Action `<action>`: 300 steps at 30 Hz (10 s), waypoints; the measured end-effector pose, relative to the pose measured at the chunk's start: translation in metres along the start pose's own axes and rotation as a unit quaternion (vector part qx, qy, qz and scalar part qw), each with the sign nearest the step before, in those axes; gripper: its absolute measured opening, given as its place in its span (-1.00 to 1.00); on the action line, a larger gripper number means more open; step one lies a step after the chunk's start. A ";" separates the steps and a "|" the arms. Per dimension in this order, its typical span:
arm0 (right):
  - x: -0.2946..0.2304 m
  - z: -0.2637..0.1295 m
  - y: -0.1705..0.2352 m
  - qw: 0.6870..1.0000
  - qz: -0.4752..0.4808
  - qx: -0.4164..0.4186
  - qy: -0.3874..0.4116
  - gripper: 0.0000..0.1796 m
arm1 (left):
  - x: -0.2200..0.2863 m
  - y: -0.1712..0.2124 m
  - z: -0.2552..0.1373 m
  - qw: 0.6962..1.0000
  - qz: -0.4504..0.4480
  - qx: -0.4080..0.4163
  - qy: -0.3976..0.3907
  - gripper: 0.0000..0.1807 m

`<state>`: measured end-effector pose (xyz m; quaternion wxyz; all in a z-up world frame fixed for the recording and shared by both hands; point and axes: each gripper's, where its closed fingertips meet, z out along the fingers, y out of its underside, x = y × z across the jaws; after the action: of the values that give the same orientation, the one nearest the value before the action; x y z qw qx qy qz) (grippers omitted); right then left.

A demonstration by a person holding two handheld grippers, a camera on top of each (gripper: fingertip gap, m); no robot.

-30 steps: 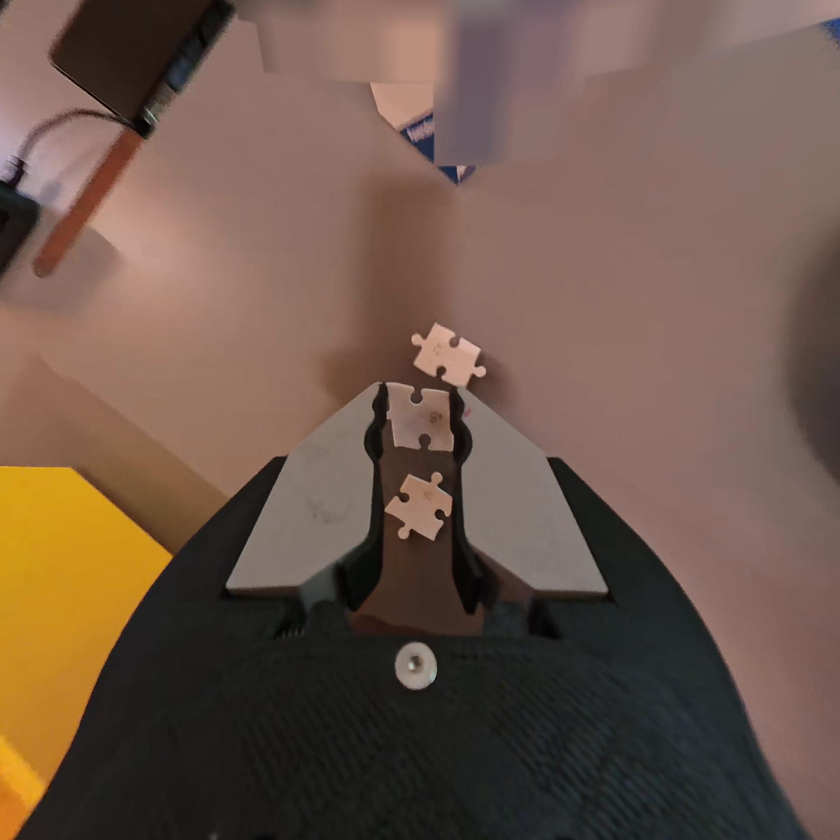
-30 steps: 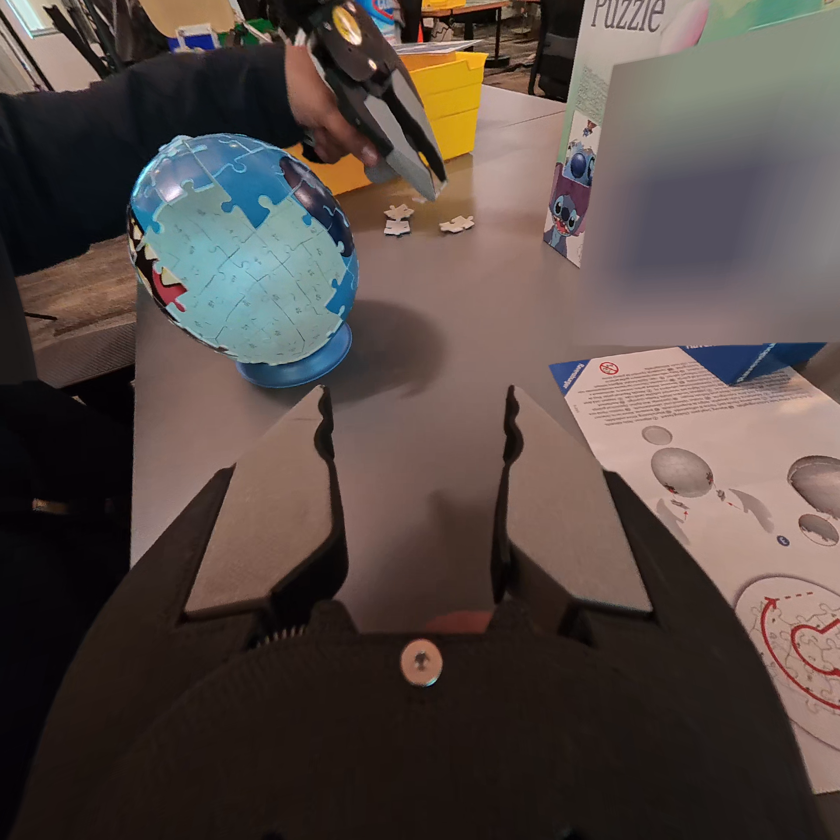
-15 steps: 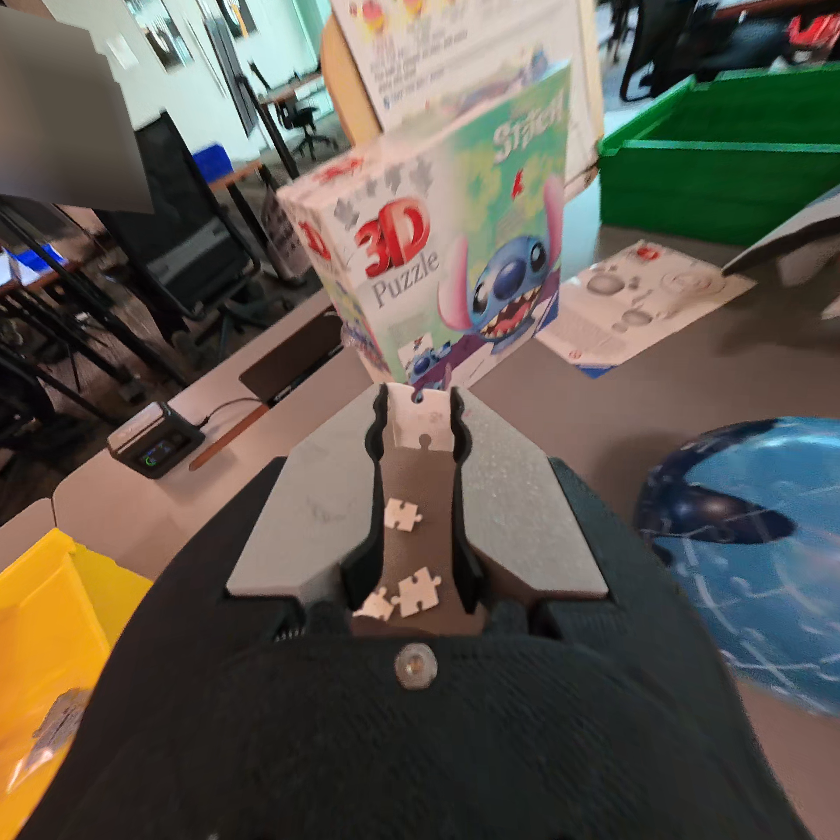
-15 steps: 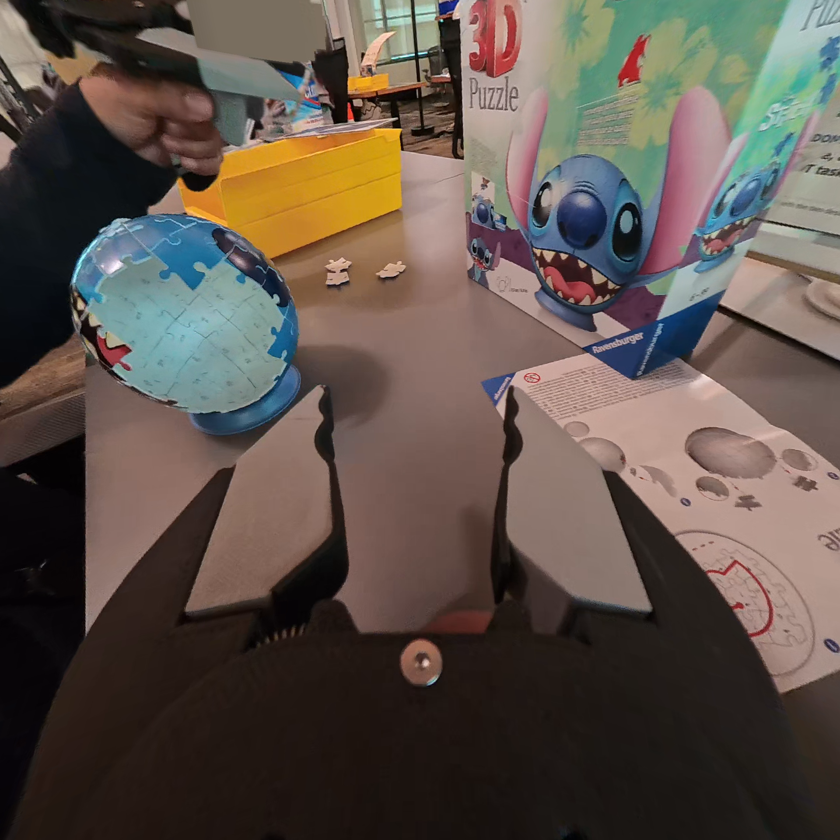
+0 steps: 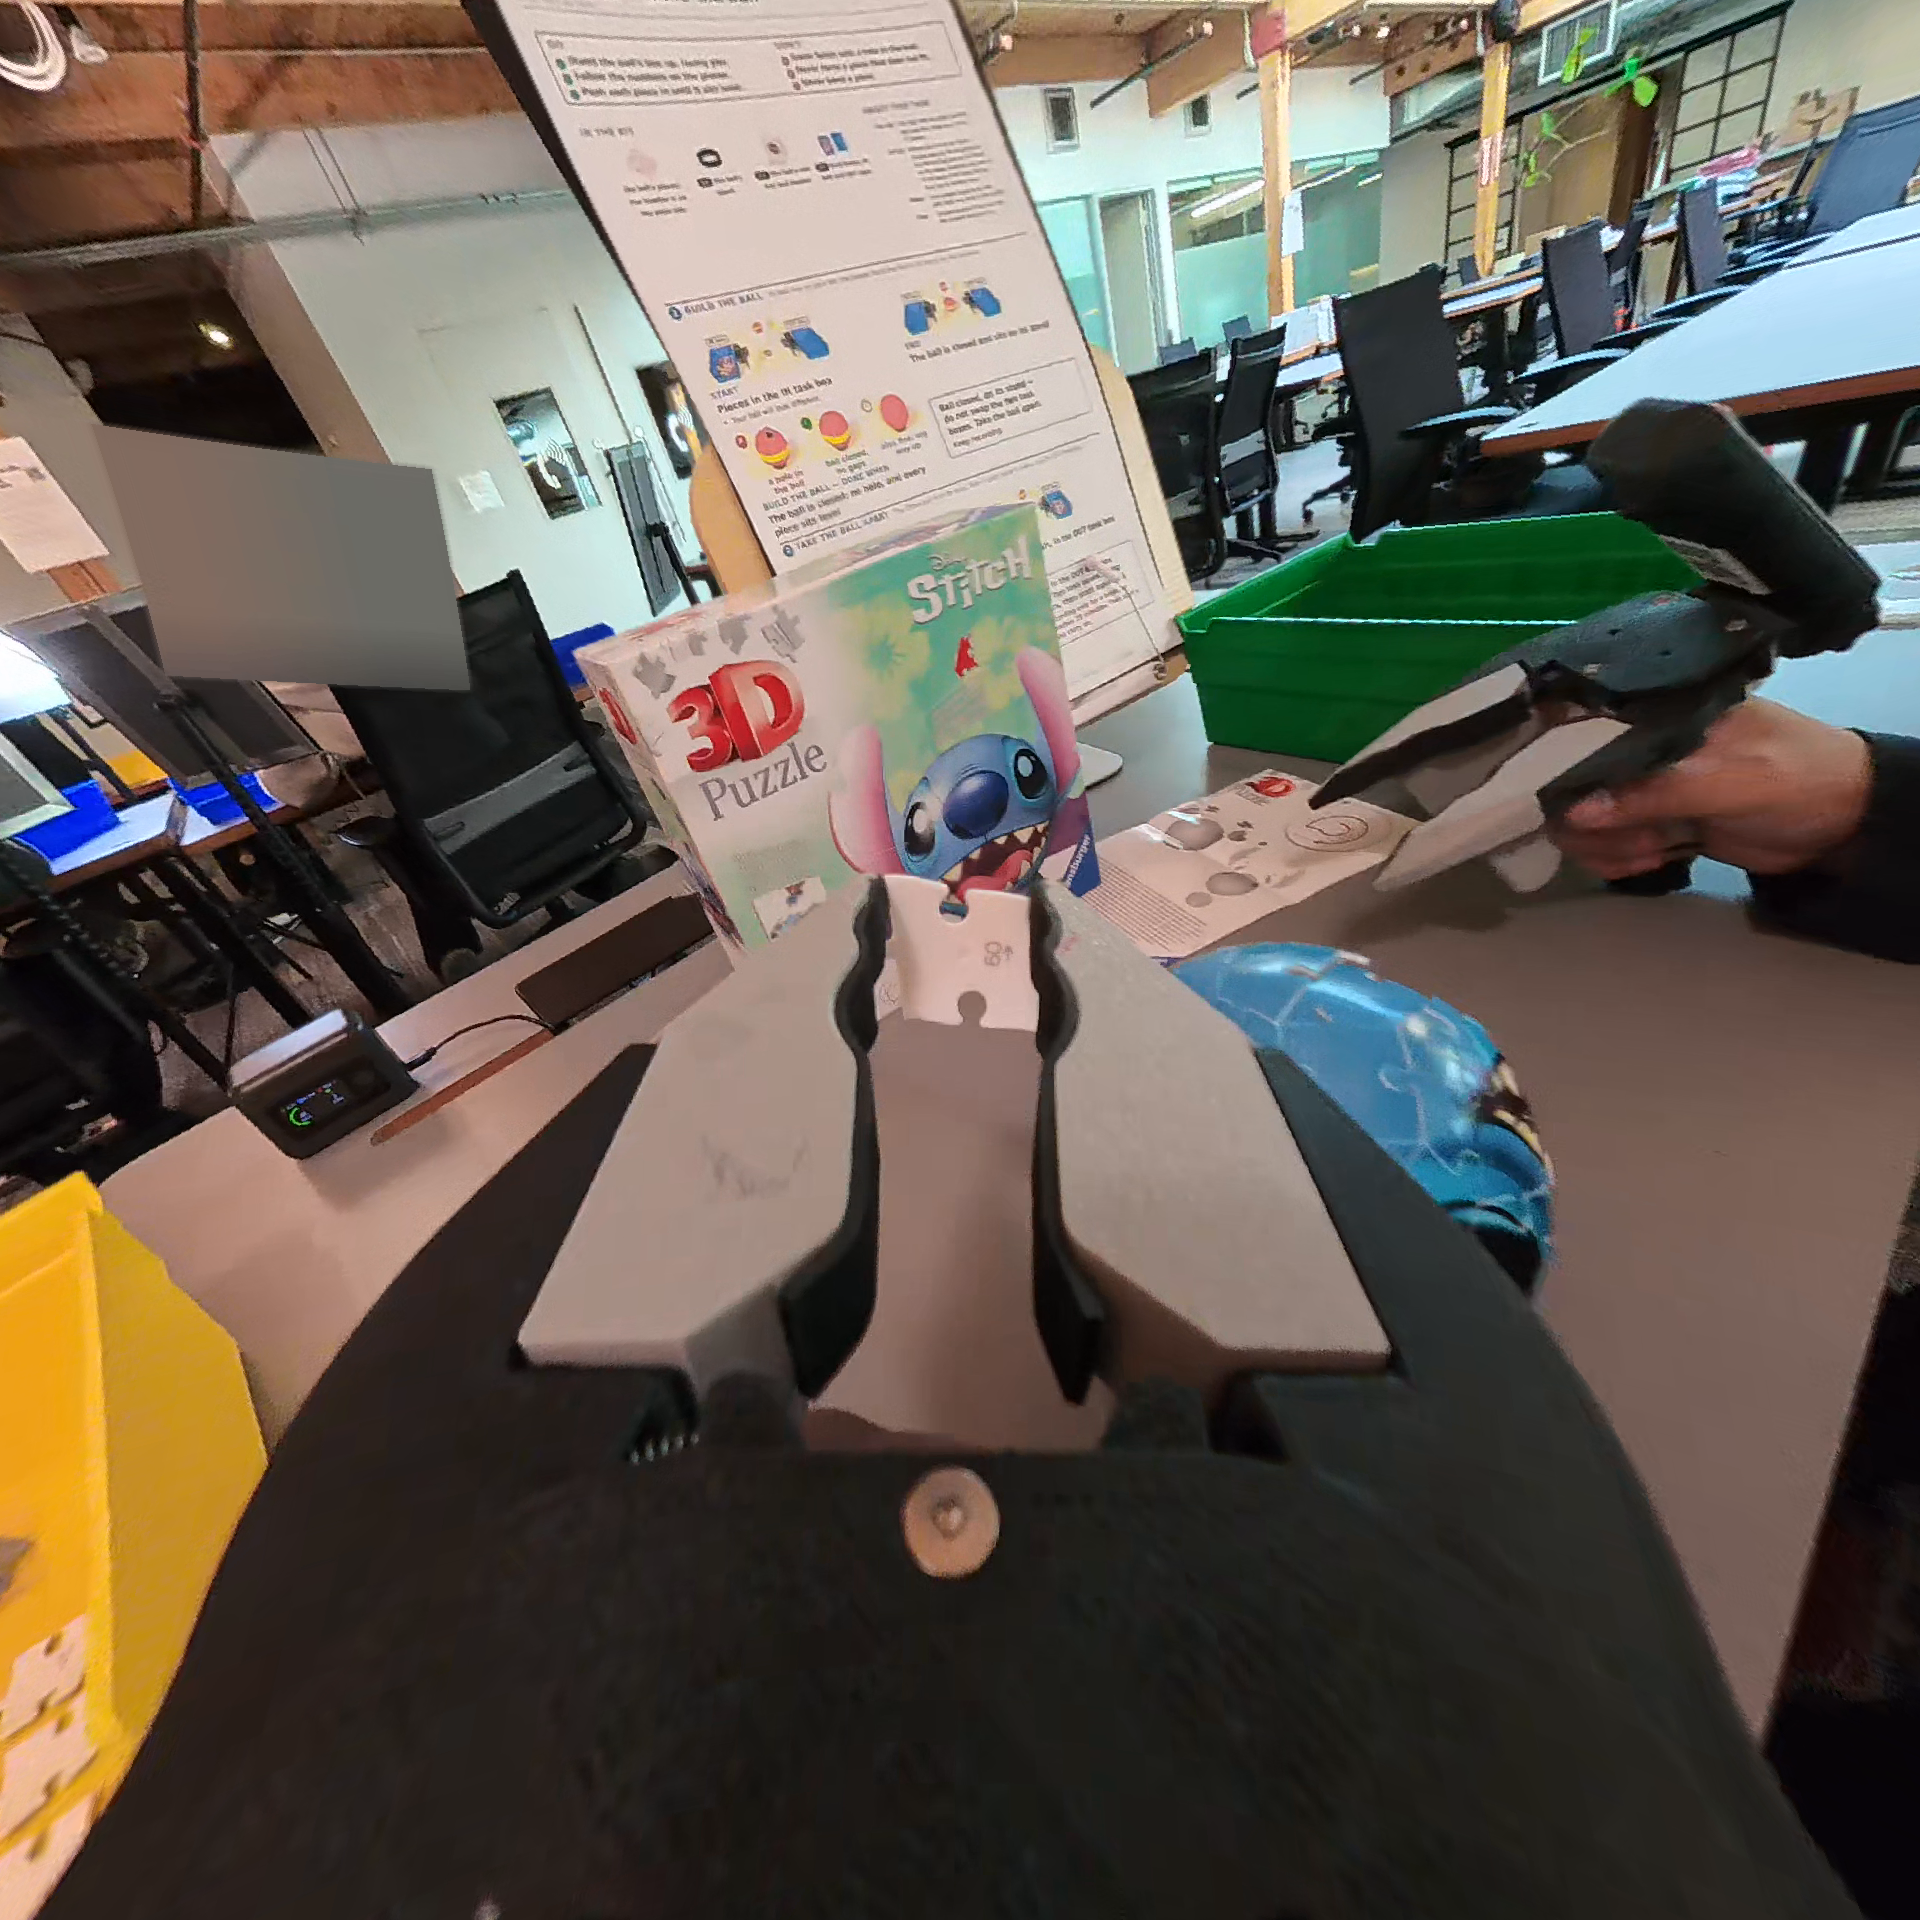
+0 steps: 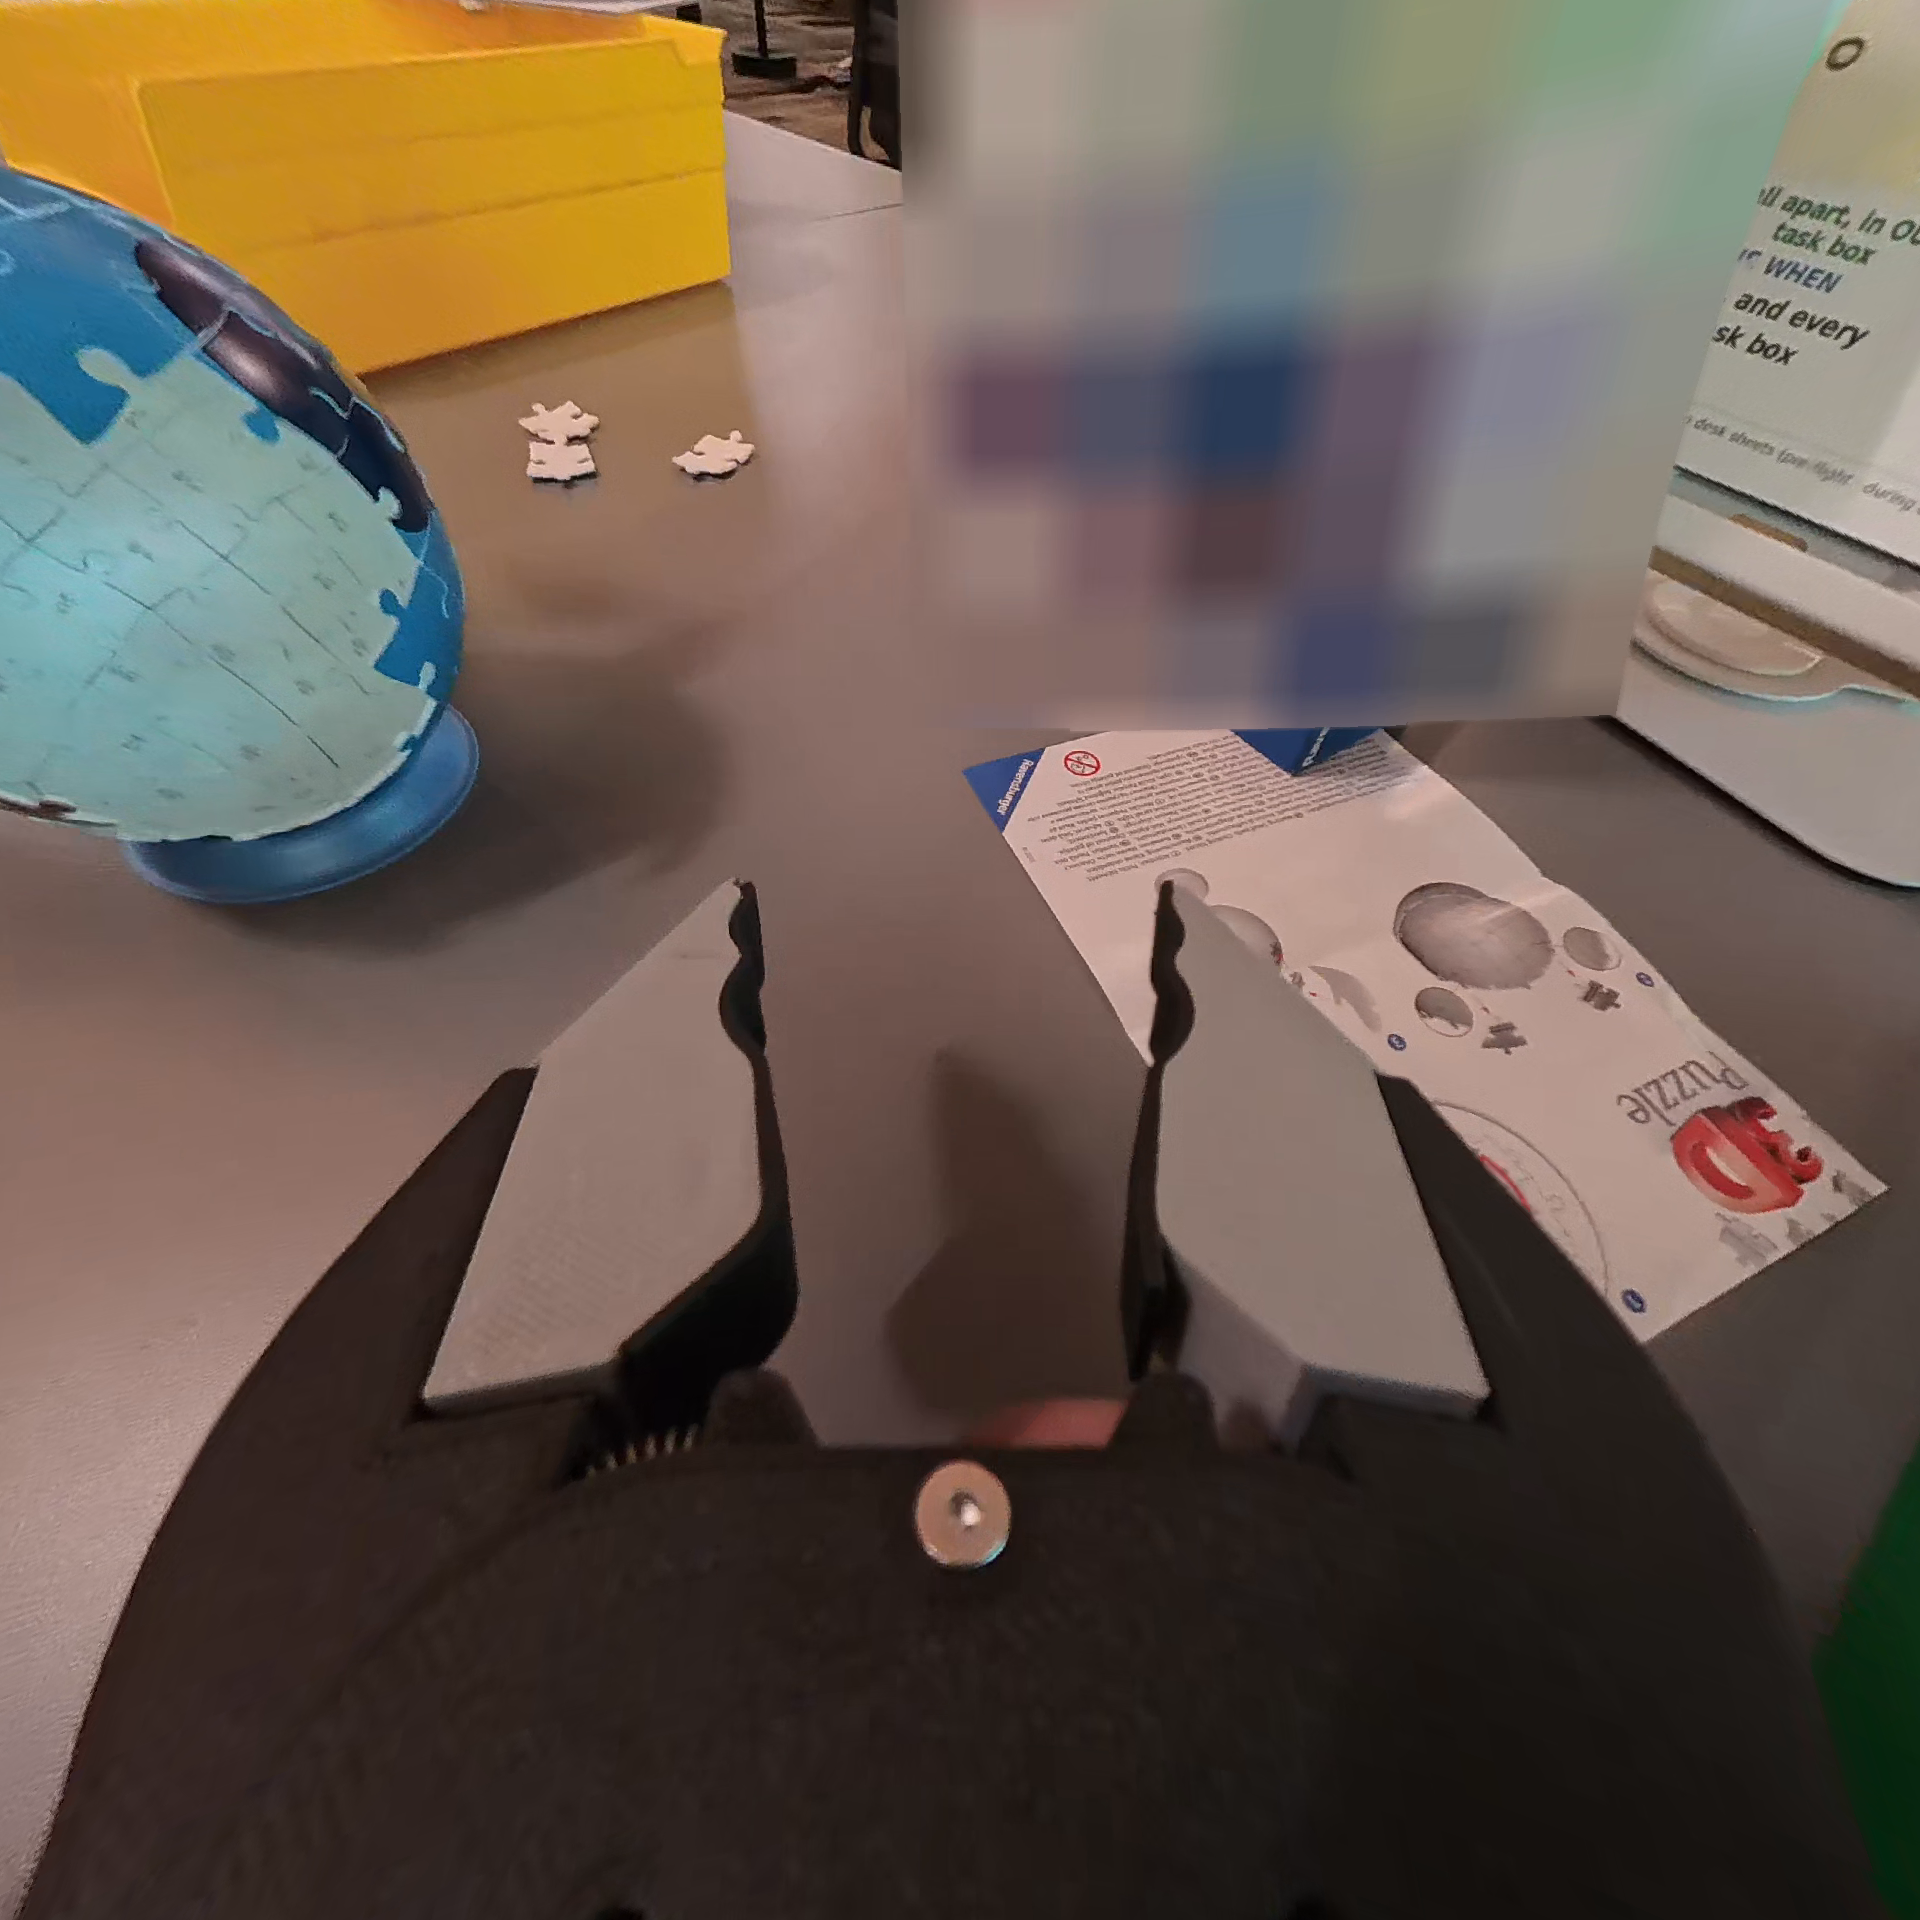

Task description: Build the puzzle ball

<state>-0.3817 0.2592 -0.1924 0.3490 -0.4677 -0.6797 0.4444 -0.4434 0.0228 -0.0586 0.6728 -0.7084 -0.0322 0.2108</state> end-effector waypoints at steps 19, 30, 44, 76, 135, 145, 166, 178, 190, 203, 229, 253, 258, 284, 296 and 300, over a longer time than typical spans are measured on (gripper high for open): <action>0.003 -0.005 -0.013 0.999 0.012 0.047 -0.011 -0.18 | 0.064 -0.034 -0.045 0.957 0.269 0.076 0.074 -0.72; 0.008 -0.013 -0.026 0.996 -0.009 0.092 -0.004 -0.19 | 0.032 -0.058 -0.017 0.936 0.347 0.060 -0.003 -0.72; 0.019 -0.023 -0.029 0.993 -0.023 0.113 0.023 -0.20 | -0.001 -0.062 -0.023 0.970 0.228 0.080 -0.011 -0.72; -0.173 -0.043 -0.164 0.974 -0.001 0.182 -0.137 -0.41 | 0.093 -0.045 0.008 0.917 0.369 0.125 0.084 -0.72; -0.137 -0.042 -0.152 0.969 0.064 0.173 -0.166 -1.00 | 0.049 -0.057 -0.001 0.950 0.305 0.063 0.006 -0.81; -0.130 -0.047 -0.154 0.968 0.065 0.178 -0.162 -1.00 | 0.028 -0.049 0.003 0.962 0.269 0.027 -0.024 -0.85; -0.115 -0.044 -0.142 0.978 0.047 0.146 -0.141 -1.00 | -0.008 -0.025 0.013 0.978 0.192 -0.034 -0.068 -0.86; -0.115 -0.044 -0.142 0.979 0.044 0.143 -0.141 -1.00 | -0.014 -0.022 0.013 0.980 0.183 -0.041 -0.074 -0.86; -0.115 -0.045 -0.142 0.979 0.042 0.144 -0.140 -1.00 | -0.017 -0.022 0.012 0.980 0.177 -0.043 -0.079 -0.86; -0.112 -0.042 -0.140 0.981 0.045 0.136 -0.132 -1.00 | -0.019 -0.020 0.011 0.981 0.173 -0.047 -0.079 -0.86; -0.081 0.008 -0.056 0.973 0.080 0.075 -0.202 -1.00 | -0.032 0.070 0.007 0.996 0.004 -0.088 -0.001 -0.78; -0.094 0.023 -0.019 0.968 0.099 -0.005 -0.231 -1.00 | -0.028 0.135 0.026 0.991 0.030 -0.132 0.013 -0.66; -0.100 0.019 -0.022 0.950 0.156 -0.001 -0.271 -1.00 | -0.032 0.130 0.021 0.991 0.025 -0.129 -0.003 -0.67; -0.132 0.016 -0.007 0.925 0.269 -0.037 -0.265 -1.00 | 0.057 0.149 -0.022 0.913 0.175 -0.226 0.291 0.04; -0.138 0.022 -0.001 0.912 0.282 -0.069 -0.289 -1.00 | 0.070 0.151 -0.009 0.908 0.174 -0.206 0.321 0.09; -0.135 0.022 -0.001 0.909 0.289 -0.068 -0.293 -1.00 | 0.075 0.150 -0.015 0.916 0.165 -0.197 0.309 0.09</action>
<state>-0.3582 0.1250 -0.2071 -0.0421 -0.5148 -0.6152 0.5956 -0.4060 0.0195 -0.2231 0.4519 -0.8516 0.2537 0.0792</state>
